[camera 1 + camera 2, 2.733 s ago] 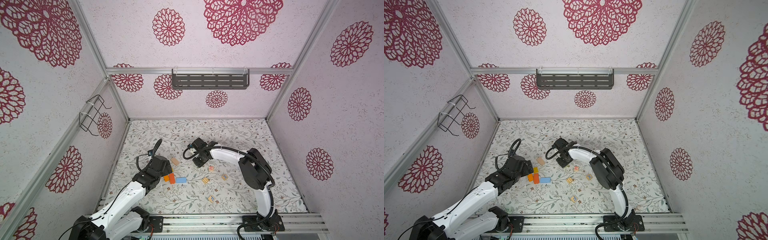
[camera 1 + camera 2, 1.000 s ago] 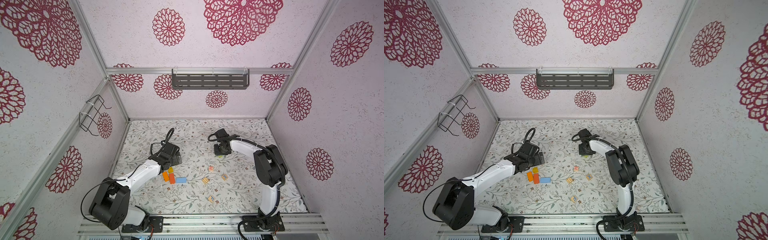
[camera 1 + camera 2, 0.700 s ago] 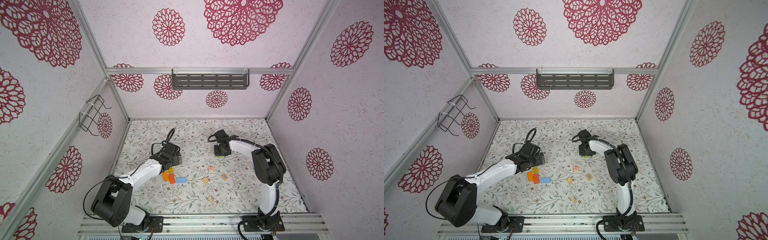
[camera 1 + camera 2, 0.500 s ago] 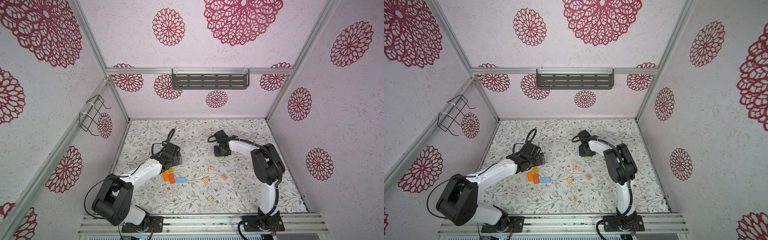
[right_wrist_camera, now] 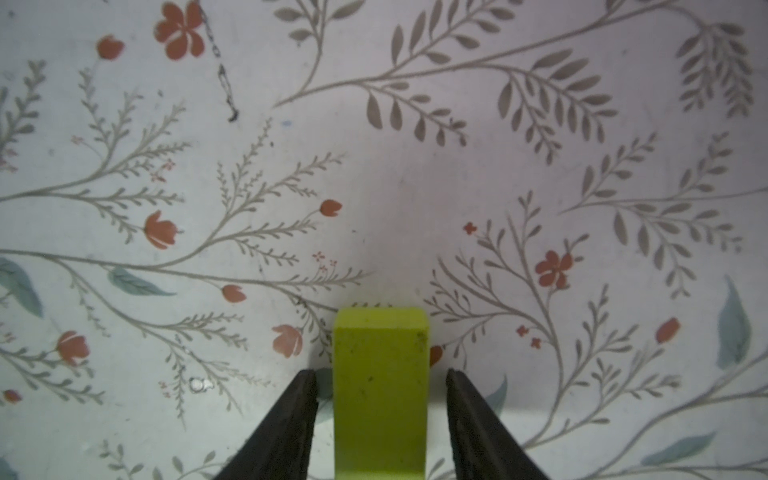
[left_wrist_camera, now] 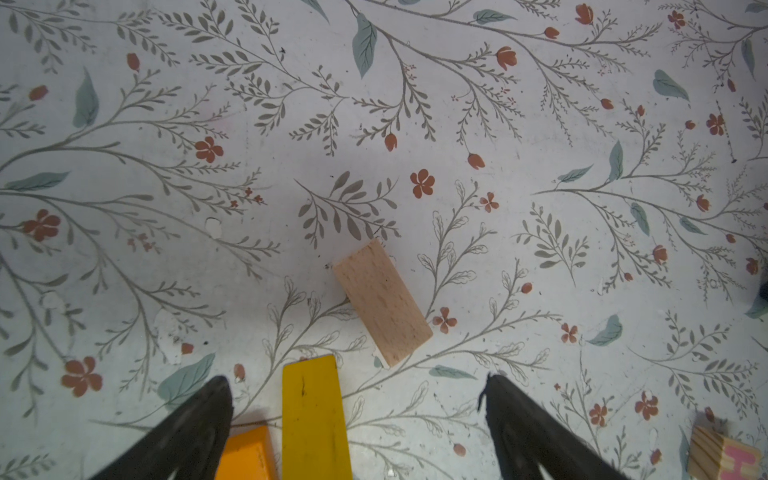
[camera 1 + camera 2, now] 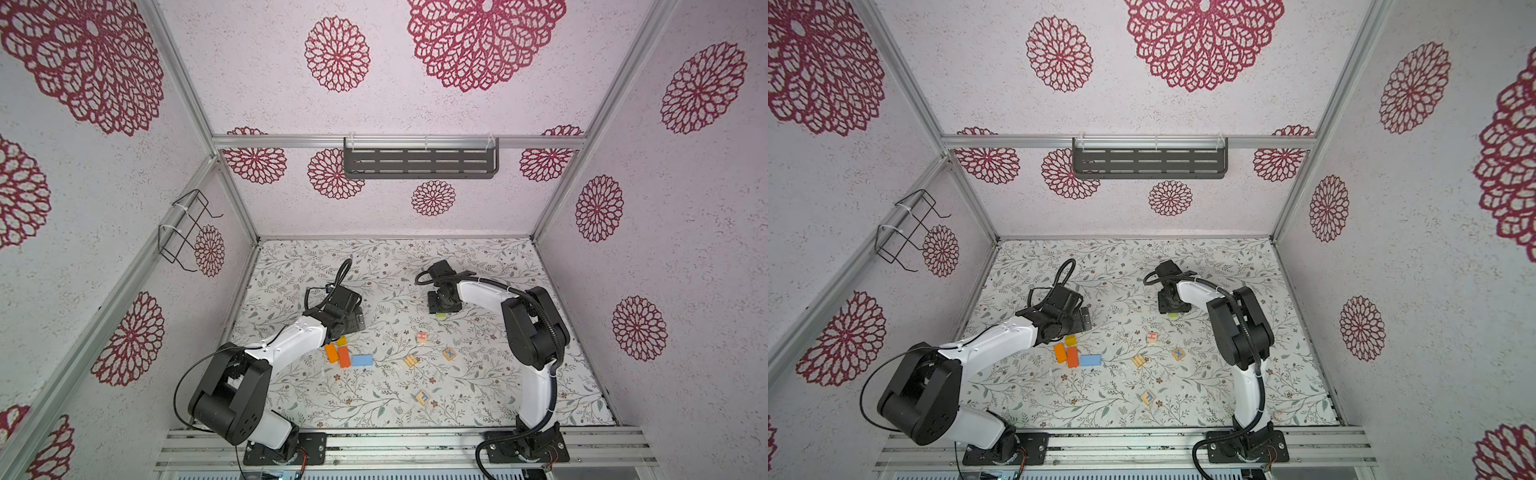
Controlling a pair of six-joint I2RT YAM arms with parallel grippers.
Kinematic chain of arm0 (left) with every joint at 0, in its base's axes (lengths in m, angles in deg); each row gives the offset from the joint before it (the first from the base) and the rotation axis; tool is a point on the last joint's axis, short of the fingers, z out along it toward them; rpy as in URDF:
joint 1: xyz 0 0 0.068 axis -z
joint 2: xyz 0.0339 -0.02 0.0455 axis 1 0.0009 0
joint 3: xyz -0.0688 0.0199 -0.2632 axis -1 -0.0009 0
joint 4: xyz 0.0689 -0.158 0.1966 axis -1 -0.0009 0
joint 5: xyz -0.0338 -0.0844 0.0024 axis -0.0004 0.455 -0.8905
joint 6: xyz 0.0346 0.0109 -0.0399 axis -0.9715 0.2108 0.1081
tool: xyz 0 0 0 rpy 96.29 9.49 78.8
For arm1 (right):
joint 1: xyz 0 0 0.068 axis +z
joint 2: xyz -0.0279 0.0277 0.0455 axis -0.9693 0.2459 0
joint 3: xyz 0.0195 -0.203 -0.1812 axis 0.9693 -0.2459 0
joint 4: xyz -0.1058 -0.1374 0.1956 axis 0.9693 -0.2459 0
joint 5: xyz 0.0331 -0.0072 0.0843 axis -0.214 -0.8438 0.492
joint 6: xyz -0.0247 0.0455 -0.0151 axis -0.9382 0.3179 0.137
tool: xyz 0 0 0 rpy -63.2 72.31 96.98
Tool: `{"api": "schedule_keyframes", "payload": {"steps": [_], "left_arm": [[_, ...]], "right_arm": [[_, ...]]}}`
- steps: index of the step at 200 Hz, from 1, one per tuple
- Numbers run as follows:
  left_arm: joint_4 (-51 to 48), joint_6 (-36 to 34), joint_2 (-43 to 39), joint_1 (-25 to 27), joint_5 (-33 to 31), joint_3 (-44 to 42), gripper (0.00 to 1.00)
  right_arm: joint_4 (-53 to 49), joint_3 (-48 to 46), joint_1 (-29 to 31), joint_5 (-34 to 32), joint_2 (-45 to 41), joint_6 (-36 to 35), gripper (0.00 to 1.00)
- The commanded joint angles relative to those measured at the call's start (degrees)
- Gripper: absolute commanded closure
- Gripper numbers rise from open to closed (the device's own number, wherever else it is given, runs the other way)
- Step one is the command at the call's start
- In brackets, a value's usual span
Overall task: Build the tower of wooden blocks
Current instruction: 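Carry the green block farther from the robot and release it, then lower the left gripper onto the plain wood block and grasp it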
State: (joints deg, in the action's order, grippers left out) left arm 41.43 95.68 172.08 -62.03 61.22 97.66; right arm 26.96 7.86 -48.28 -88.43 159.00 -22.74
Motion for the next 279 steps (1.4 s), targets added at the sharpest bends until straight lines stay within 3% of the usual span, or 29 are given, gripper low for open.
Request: {"api": "schedule_keyframes", "payload": {"steps": [1,27,67,95,157,229,279], "left_arm": [[0.41,1.13,0.90,0.44,0.25,2.02,0.00],[-0.92,1.77,2.64,0.42,0.22,3.88,0.05],[-2.94,2.33,6.73,0.32,0.05,7.72,0.23],[-4.03,3.26,9.35,0.07,-0.36,9.55,0.28],[-6.00,5.42,13.99,-0.60,0.69,12.49,0.31],[-7.96,8.18,17.77,-2.16,0.69,13.85,0.27],[-7.78,8.21,19.08,-2.60,1.13,14.63,0.33]], "right_arm": [[1.23,-1.41,-0.59,-1.56,-4.46,-0.44,0.44],[3.82,-4.18,-0.64,-1.99,-8.52,-0.75,0.42],[9.21,-10.52,-0.85,-3.38,-16.38,-0.63,0.41],[13.79,-16.24,-1.14,-3.86,-22.71,0.15,0.41],[22.85,-26.37,-1.45,-4.07,-31.90,1.53,0.39],[24.78,-28.03,-1.38,-3.12,-33.03,1.71,0.38],[25.25,-28.39,-1.38,-2.80,-33.22,1.79,0.38]]}}
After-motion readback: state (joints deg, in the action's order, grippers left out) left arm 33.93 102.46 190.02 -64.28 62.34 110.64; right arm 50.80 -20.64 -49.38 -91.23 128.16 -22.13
